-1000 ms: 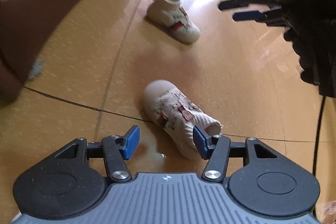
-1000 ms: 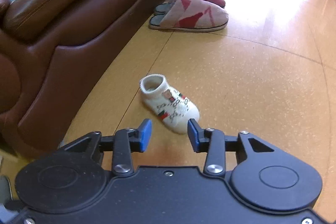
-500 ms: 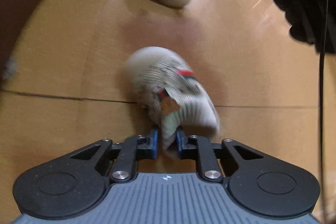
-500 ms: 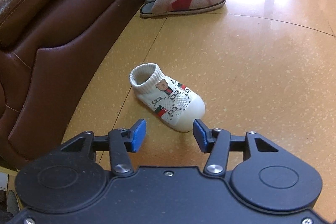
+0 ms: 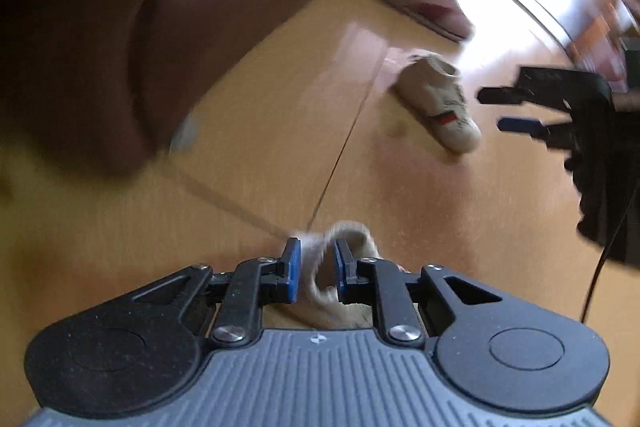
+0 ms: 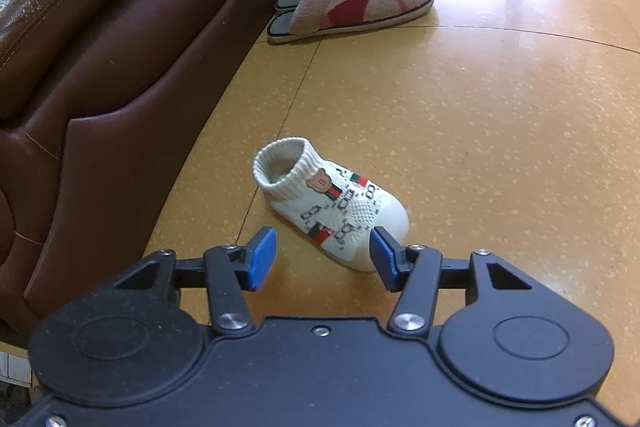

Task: Organize scattered shoes
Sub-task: 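Grasp a white knit baby shoe with the left tool while the right tool grasps another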

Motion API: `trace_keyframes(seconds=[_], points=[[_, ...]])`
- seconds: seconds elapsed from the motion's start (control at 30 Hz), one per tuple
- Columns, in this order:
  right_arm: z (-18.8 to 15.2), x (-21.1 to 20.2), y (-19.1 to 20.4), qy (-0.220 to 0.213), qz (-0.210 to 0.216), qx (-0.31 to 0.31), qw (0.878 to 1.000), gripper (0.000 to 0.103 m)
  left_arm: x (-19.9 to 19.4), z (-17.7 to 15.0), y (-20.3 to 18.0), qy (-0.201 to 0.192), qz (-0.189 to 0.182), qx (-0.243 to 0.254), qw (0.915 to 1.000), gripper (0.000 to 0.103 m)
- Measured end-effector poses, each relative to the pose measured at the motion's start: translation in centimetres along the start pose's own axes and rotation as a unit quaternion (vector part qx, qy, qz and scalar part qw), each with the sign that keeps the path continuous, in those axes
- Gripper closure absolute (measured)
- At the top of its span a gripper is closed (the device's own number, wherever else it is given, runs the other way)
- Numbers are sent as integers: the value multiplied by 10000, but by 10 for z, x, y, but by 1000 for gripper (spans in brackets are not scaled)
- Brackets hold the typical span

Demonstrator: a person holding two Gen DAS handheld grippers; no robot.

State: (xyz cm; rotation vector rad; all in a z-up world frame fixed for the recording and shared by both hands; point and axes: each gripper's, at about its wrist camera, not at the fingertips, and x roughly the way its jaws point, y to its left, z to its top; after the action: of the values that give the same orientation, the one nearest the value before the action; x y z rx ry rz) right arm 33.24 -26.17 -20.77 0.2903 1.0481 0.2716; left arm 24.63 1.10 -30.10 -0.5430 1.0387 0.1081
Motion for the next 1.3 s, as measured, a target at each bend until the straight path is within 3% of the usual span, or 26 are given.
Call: trace_keyframes(seconds=[0.1, 0.27, 0.37, 0.5, 0.53, 0.73, 0.77, 0.8, 0.87, 0.97, 1.0, 1.03, 1.07, 1.13, 1.2, 1.3], points=[[3, 4, 1, -23, 22, -12, 10000, 49, 2, -9, 10, -4, -93, -588, 9982, 87], [6, 10, 4, -41, 85, -21, 10000, 49, 4, -7, 21, 39, -284, -1496, 9883, 87], [7, 13, 5, -41, 104, -46, 9999, 48, 8, -8, 25, 198, -65, -1989, 9798, 85], [10, 18, 7, -55, 98, -103, 9999, 48, 16, -13, 30, 269, 142, -2323, 9722, 57], [11, 18, 8, -71, 88, -119, 9999, 48, 17, -14, 32, 300, 147, -2395, 9703, 55], [19, 21, 14, -169, 65, -332, 9993, 48, 35, -18, 37, 458, 82, -2455, 9683, 56], [20, 23, 15, -163, 39, -364, 9992, 48, 36, -18, 37, 423, 15, -2361, 9708, 57], [22, 25, 15, -165, 7, -371, 9992, 48, 36, -17, 37, 389, -52, -2266, 9732, 70], [24, 28, 14, -214, -18, -303, 9993, 48, 37, -14, 34, 299, -247, -1870, 9816, 79], [29, 35, 12, -223, -62, -245, 9994, 48, 31, -4, 21, 74, -331, -643, 9974, 82], [30, 37, 12, -226, -75, -275, 9993, 48, 26, 0, 12, 11, -348, 187, 9992, 83], [31, 38, 13, -232, -90, -308, 9992, 48, 23, 4, 4, 33, -298, 1067, 9938, 85], [33, 40, 12, -232, -89, -304, 9992, 48, 20, 8, -3, 83, -250, 1834, 9827, 86], [36, 45, 10, -230, -113, -251, 9994, 48, 19, 12, -11, 318, -197, 2820, 9587, 86], [40, 53, 9, -111, -178, -327, 9992, 48, 20, 18, -16, 530, -235, 3275, 9431, 86], [44, 67, 13, 90, -270, -608, 9977, 48, 24, 25, -18, 570, -230, 3140, 9474, 86]])
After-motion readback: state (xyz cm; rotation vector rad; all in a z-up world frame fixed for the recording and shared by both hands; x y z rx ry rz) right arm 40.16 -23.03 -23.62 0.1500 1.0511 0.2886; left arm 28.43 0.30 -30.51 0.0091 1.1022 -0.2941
